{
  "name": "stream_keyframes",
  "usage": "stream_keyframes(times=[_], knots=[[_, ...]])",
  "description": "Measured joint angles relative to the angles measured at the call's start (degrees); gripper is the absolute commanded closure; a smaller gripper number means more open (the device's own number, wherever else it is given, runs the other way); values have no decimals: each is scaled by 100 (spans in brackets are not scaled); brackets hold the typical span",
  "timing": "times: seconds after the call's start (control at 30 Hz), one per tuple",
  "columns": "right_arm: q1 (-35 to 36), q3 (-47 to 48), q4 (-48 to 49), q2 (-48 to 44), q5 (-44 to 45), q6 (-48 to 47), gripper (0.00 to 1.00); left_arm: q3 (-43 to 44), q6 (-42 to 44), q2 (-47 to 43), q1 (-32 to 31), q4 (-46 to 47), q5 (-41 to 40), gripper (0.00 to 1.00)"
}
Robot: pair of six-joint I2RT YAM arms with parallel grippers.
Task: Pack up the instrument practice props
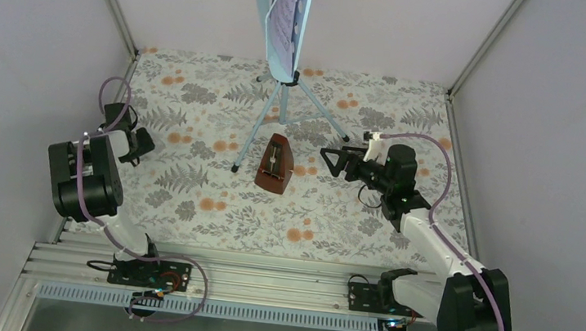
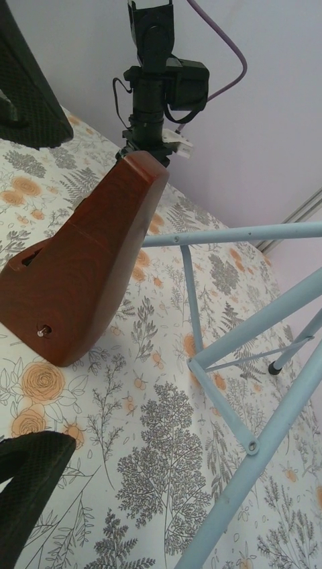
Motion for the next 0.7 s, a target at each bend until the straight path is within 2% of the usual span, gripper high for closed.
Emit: stream_keyframes(times=[0.23,0.47,0.53,0.7], knots=[[0,0,0,37,-35,0,1,48,87,107,94,116,13,78],[0,0,-2,42,-42,2,1,72,125,170,138,201,111,87],[0,0,-2,42,-48,4,1,90,129,197,138,216,131,96],[0,0,-2,42,-72,7,1,120,122,234,138,269,267,98]])
